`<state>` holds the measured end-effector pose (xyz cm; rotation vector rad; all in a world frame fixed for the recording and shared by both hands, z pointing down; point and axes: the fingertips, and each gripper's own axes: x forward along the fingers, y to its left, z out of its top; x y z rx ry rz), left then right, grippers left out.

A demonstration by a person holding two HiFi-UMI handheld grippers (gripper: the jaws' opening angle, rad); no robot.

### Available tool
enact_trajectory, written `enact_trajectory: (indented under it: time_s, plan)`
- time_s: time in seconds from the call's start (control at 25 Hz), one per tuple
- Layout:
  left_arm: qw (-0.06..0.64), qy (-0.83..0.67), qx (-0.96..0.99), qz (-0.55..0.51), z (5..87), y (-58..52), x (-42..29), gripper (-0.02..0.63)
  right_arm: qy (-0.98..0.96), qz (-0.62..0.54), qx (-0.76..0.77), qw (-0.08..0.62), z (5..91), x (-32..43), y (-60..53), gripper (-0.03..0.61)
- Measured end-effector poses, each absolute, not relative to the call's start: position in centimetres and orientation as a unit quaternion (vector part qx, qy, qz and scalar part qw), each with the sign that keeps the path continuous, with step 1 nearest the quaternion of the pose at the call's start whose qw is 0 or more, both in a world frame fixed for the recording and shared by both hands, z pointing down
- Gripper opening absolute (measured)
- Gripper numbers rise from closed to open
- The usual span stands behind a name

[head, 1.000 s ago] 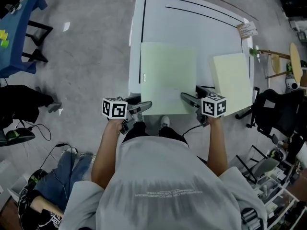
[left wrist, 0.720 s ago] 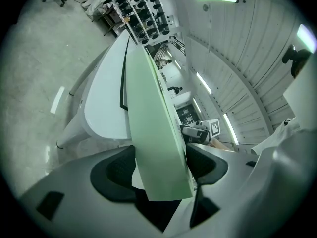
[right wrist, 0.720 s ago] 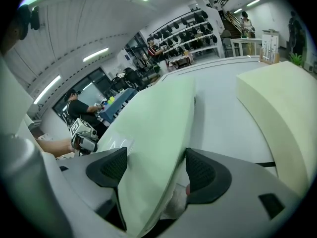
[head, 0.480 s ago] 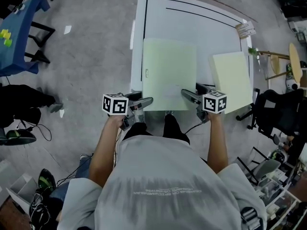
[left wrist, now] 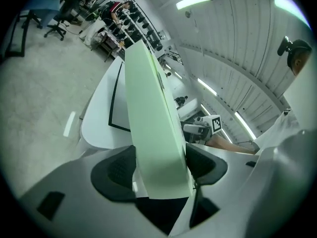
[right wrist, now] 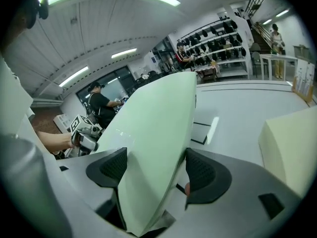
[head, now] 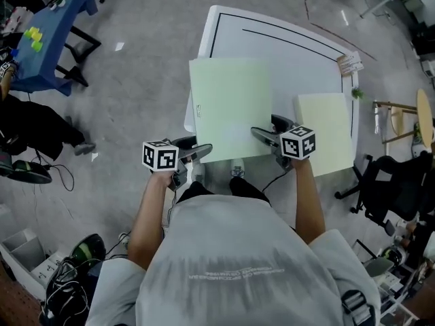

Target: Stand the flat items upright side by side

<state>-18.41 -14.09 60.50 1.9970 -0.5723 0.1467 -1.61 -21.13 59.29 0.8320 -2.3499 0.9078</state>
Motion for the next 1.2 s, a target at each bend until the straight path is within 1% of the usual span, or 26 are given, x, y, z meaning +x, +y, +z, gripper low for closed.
enact_trajectory:
  time_s: [0.28, 0.48, 0.6, 0.88, 1.08, 1.2]
  plan:
    - [0.443, -0.304, 0.842, 0.045, 58.3, -15.8, -18.2, 0.328, -0.890, 0.292, 0.258, 0.237, 57.7, -2.1, -24.3, 0.380]
    - [0.333, -0.362, 0.868, 0.068, 56.6, -17.7, -17.9, 0.328, -0.910, 0.251, 0.226, 0.240, 56.9, -2.2, -26.9, 0.380]
    - [0.289, -0.389, 0.871, 0.079, 56.1, -18.1, -17.7, 0.328, -0.919, 0.230, 0.212, 0.241, 56.7, -2.5, -28.1, 0.380]
    - [0.219, -0.449, 0.864, 0.061, 55.2, -18.2, -17.4, 0.328, -0.937, 0.192, 0.173, 0.237, 56.2, -3.4, -30.0, 0.380]
    - [0.193, -0.486, 0.850, 0.067, 55.8, -17.4, -17.6, 0.330, -0.946, 0.159, 0.148, 0.241, 56.1, -4.7, -30.3, 0.380]
    - [0.166, -0.512, 0.840, 0.078, 55.9, -16.9, -17.9, 0.330, -0.950, 0.135, 0.134, 0.249, 56.0, -5.7, -30.5, 0.380]
